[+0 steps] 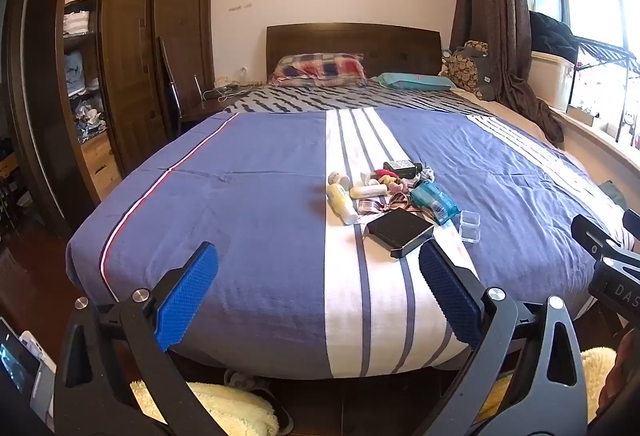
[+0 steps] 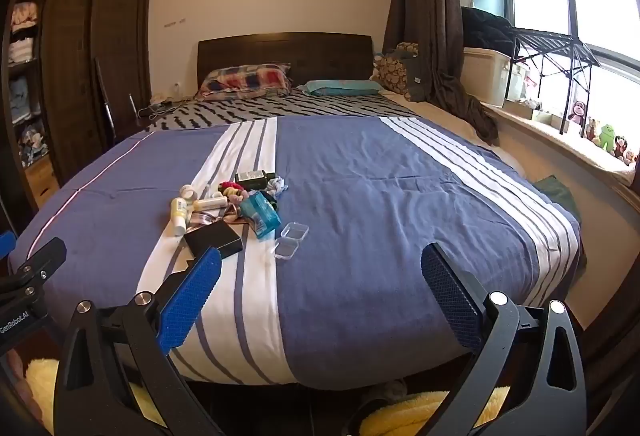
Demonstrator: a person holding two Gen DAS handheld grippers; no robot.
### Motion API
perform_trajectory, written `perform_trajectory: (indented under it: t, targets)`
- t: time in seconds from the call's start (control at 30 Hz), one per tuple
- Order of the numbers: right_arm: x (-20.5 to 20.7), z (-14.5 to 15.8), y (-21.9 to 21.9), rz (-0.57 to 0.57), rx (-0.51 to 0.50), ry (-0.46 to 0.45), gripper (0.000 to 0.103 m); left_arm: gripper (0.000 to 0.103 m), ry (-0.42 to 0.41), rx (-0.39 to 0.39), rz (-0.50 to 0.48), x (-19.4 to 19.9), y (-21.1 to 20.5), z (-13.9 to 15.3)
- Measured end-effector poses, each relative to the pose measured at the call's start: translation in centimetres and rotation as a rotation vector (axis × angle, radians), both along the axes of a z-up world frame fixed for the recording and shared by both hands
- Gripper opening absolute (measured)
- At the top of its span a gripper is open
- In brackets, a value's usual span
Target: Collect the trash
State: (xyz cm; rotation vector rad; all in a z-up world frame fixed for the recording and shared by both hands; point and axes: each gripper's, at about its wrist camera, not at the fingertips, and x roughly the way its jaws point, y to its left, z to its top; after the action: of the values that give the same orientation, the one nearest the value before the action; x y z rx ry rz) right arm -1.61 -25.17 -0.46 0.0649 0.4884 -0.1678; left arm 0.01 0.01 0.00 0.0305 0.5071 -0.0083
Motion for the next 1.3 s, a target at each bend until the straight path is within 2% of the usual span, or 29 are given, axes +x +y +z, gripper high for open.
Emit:
perform_trajectory:
  t: [1.3]
  targets:
    - [-0.36,0.52,0.43,0.032,-0.012,-0.017,0.1,0.095,-0.021,-0.003,0.013,-0.34,0.39,0.65]
